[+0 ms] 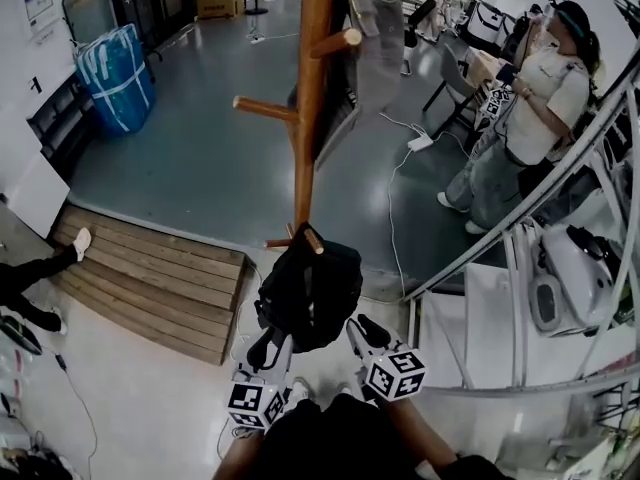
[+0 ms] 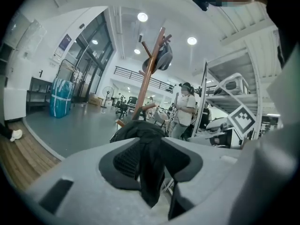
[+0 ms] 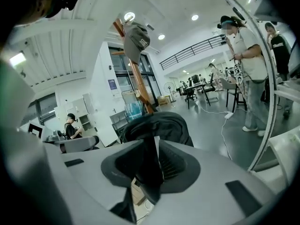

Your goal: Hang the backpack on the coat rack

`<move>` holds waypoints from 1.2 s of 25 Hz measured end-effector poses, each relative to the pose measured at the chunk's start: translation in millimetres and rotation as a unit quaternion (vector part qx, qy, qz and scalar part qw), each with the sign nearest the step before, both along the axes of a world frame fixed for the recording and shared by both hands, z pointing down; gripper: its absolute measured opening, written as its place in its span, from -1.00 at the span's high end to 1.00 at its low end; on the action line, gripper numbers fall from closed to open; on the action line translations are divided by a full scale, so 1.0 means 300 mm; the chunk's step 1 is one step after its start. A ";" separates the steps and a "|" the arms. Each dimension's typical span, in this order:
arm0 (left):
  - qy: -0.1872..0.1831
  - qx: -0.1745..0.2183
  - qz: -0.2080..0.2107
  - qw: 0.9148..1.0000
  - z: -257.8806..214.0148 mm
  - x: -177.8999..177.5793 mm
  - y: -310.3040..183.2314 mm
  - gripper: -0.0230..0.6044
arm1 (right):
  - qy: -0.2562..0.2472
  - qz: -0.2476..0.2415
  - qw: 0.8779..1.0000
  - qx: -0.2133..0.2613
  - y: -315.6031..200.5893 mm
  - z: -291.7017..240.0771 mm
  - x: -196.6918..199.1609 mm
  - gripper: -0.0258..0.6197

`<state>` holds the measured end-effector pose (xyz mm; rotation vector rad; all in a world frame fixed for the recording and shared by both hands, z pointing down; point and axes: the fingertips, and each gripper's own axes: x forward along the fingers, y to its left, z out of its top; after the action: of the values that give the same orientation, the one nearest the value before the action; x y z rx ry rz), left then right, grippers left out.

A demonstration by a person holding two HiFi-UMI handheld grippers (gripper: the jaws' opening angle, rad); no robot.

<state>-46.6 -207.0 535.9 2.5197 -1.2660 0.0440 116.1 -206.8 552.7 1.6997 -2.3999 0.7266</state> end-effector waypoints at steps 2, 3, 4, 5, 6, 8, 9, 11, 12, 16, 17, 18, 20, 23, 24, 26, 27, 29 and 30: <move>0.002 0.009 -0.009 1.000 -0.017 0.030 0.030 0.56 | -0.003 -0.001 1.000 0.008 0.027 -0.015 0.021 0.68; 0.001 0.013 -0.014 1.000 -0.027 0.045 0.047 0.61 | -0.006 -0.002 1.000 0.011 0.040 -0.021 0.031 0.72; 0.000 0.015 -0.019 1.000 -0.036 0.056 0.062 0.66 | -0.009 -0.004 1.000 0.013 0.053 -0.026 0.039 0.75; -0.001 0.017 -0.026 1.000 -0.045 0.067 0.076 0.72 | -0.013 -0.006 1.000 0.014 0.064 -0.031 0.044 0.78; -0.003 0.019 -0.031 0.999 -0.054 0.077 0.088 0.78 | -0.016 -0.009 1.000 0.016 0.074 -0.037 0.048 0.80; -0.005 0.024 -0.035 0.999 -0.071 0.104 0.118 0.84 | -0.023 -0.015 0.999 0.019 0.097 -0.050 0.059 0.82; -0.003 0.027 -0.035 0.999 -0.080 0.122 0.135 0.86 | -0.024 -0.018 0.999 0.020 0.111 -0.056 0.066 0.83; 0.002 0.031 -0.038 0.999 -0.099 0.157 0.169 0.87 | -0.022 -0.023 0.999 0.023 0.139 -0.070 0.087 0.85; 0.002 0.032 -0.041 0.999 -0.108 0.173 0.184 0.87 | -0.020 -0.024 0.999 0.025 0.152 -0.080 0.100 0.86; -0.016 0.036 -0.064 0.997 -0.129 0.210 0.236 0.87 | -0.018 -0.025 0.999 0.040 0.205 -0.120 0.144 0.88; -0.020 0.038 -0.068 0.997 -0.130 0.213 0.248 0.87 | -0.020 -0.027 0.998 0.043 0.219 -0.126 0.149 0.88; -0.023 0.040 -0.073 0.996 -0.130 0.214 0.260 0.87 | -0.022 -0.030 0.998 0.045 0.233 -0.129 0.153 0.88; -0.023 0.039 -0.084 0.995 -0.128 0.215 0.280 0.87 | -0.022 -0.037 0.998 0.046 0.258 -0.126 0.158 0.88; -0.020 0.036 -0.099 0.994 -0.127 0.223 0.301 0.87 | -0.025 -0.047 0.998 0.044 0.292 -0.114 0.165 0.88; -0.022 0.038 -0.102 0.994 -0.126 0.227 0.306 0.86 | -0.026 -0.050 0.997 0.043 0.302 -0.111 0.166 0.88; -0.028 0.040 -0.105 0.993 -0.126 0.235 0.314 0.86 | -0.026 -0.054 0.997 0.042 0.318 -0.105 0.169 0.88; -0.029 0.041 -0.106 0.993 -0.125 0.237 0.318 0.86 | -0.026 -0.056 0.997 0.042 0.324 -0.104 0.169 0.88; -0.029 0.041 -0.111 0.993 -0.126 0.235 0.322 0.86 | -0.027 -0.062 0.997 0.040 0.331 -0.103 0.163 0.88; -0.028 0.042 -0.112 0.992 -0.127 0.233 0.322 0.86 | -0.028 -0.065 0.997 0.039 0.331 -0.103 0.160 0.88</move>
<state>23.2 -110.5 497.9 2.4434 -1.5960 0.0111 164.0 -107.4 522.0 1.5509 -2.5807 0.6776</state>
